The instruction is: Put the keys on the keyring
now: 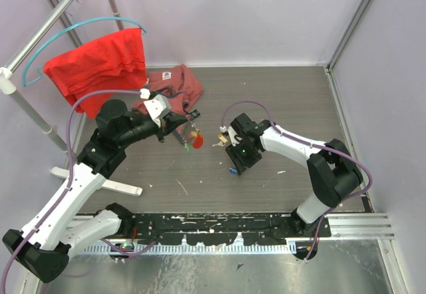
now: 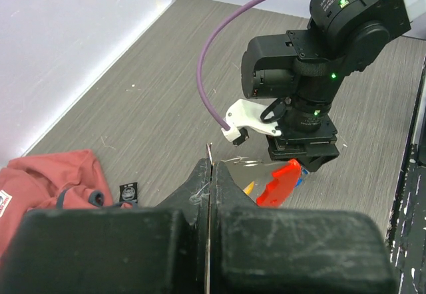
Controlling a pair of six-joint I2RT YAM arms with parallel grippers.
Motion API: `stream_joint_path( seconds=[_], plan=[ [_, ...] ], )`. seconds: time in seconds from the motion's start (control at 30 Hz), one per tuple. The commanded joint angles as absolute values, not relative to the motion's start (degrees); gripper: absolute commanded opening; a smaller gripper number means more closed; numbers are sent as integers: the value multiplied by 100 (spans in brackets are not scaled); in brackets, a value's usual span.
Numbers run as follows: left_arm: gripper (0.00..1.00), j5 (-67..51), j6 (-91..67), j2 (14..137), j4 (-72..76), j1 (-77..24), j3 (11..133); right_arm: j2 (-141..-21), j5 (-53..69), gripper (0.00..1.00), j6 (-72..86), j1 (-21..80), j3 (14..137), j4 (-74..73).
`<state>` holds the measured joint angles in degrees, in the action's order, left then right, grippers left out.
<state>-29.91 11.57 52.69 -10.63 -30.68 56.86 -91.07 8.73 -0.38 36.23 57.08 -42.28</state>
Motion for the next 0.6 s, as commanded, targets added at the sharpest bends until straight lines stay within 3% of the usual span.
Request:
stream_joint_path(
  seconds=[0.0, 0.37, 0.57],
  plan=[
    [0, -3078, 1213, 5307, -853, -3043, 5774, -9199, 600, 52, -362, 3760, 6050, -4345],
    [0, -3111, 1230, 5370, -874, -3040, 5844, -9706, 940, 36, -591, 3760, 6119, -4263],
    [0, -3122, 1239, 5371, -870, -3038, 5836, -9598, 1121, 15, -557, 3762, 6131, -4203]
  ],
)
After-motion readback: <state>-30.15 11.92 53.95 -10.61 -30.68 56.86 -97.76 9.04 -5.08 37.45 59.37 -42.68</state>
